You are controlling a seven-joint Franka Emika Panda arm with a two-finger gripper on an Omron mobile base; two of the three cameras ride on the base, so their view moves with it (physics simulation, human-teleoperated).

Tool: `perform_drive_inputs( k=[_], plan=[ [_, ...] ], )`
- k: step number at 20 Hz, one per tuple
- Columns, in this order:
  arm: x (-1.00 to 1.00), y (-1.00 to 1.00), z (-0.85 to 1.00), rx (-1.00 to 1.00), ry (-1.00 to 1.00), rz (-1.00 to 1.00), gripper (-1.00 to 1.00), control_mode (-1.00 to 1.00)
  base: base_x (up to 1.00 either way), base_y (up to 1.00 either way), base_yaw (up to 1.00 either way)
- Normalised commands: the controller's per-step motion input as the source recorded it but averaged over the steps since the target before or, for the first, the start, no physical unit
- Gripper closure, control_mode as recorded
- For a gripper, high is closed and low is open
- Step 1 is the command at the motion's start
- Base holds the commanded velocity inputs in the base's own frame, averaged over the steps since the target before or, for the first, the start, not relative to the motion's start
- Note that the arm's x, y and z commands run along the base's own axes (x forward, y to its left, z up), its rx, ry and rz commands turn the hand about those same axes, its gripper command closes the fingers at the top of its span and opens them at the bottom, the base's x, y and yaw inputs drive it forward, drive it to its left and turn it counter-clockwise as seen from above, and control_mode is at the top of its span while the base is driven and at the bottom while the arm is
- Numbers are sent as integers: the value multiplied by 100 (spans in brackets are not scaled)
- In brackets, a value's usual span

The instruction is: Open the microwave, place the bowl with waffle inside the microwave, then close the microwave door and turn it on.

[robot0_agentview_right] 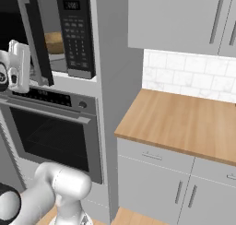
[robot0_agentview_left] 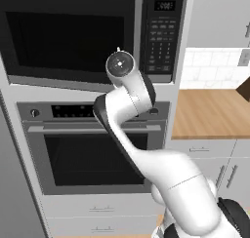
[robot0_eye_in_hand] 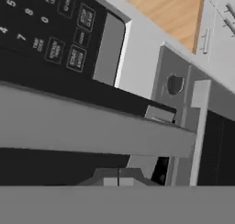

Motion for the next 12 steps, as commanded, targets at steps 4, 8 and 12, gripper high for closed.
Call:
perform_drive_inputs(
  k=[4, 8, 12],
  plan=[
    [100, -69, -48, 26, 0, 4, 100, -100, 0, 0, 0],
    [100, -8, -64, 11, -4, 2, 100, -100, 0, 0, 0],
    [100, 0, -68, 3, -2, 1, 100, -100, 0, 0, 0]
  ],
)
